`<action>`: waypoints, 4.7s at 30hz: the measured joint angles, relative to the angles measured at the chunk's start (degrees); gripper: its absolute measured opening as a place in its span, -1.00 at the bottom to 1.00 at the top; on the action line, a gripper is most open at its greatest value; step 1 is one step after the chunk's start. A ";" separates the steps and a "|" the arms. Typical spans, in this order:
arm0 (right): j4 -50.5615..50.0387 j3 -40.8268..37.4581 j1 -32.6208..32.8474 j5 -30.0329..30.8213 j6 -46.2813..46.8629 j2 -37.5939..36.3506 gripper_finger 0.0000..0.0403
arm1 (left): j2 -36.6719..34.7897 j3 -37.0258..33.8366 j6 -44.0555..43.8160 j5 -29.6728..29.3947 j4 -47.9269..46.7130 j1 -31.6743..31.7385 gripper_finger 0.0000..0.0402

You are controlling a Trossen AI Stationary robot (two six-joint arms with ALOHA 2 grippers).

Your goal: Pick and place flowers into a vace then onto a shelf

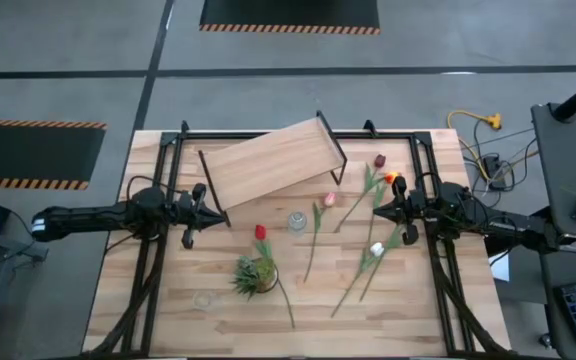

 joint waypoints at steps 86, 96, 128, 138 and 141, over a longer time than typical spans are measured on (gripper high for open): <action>0.00 -0.02 -0.02 0.02 0.00 -0.02 -0.95 | 0.00 -0.01 -0.01 0.00 0.00 -0.01 -1.00; 0.00 -0.02 -0.02 0.00 0.00 -0.02 -0.95 | 0.00 0.01 0.01 0.00 0.00 0.00 -1.00; 0.65 -0.01 -0.02 0.13 7.66 0.00 -0.95 | 0.01 0.01 0.01 -0.22 0.02 0.01 -1.00; 19.64 0.00 -0.02 9.42 4.44 1.26 -0.85 | -0.01 0.04 0.01 -0.24 0.06 0.03 -1.00; 21.15 0.36 -0.02 9.23 6.29 2.88 -0.69 | -0.01 0.04 0.01 -0.24 0.04 0.03 -1.00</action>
